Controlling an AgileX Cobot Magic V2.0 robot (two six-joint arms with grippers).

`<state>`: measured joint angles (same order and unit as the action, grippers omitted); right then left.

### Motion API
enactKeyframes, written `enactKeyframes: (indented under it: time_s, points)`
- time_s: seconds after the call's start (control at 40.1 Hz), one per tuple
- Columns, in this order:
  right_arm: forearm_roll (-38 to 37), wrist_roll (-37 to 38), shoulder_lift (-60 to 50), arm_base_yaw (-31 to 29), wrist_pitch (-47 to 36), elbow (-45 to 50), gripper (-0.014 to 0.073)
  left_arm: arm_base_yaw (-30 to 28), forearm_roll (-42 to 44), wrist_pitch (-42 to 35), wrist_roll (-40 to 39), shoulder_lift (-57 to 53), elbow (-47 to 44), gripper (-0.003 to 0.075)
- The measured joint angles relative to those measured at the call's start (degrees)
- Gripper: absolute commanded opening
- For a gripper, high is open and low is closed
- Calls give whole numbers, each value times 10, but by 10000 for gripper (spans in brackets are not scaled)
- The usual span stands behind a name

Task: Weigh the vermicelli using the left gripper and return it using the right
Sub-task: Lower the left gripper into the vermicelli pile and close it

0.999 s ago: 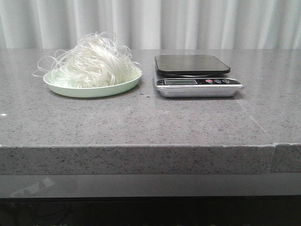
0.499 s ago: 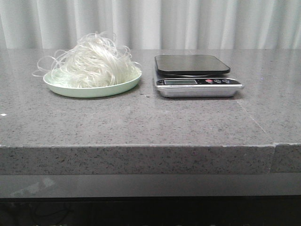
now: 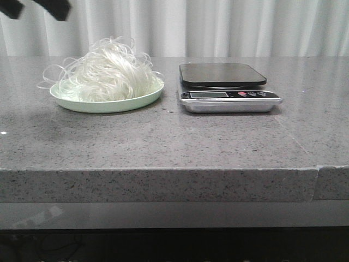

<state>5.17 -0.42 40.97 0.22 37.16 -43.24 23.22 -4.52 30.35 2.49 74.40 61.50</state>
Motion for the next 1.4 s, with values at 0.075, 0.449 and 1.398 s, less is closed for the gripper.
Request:
enactKeyframes:
  time_s: [0.075, 0.449, 1.398]
  points:
    - [0, 0, 0, 0, 0, 0, 589, 4, 0, 0, 0, 44, 32, 565]
    - [0, 0, 0, 0, 3, 0, 589, 6, -17, 0, 0, 200, 152, 565]
    - [0, -1, 0, 0, 3, 0, 589, 6, 12, 49, 0, 275, 208, 155]
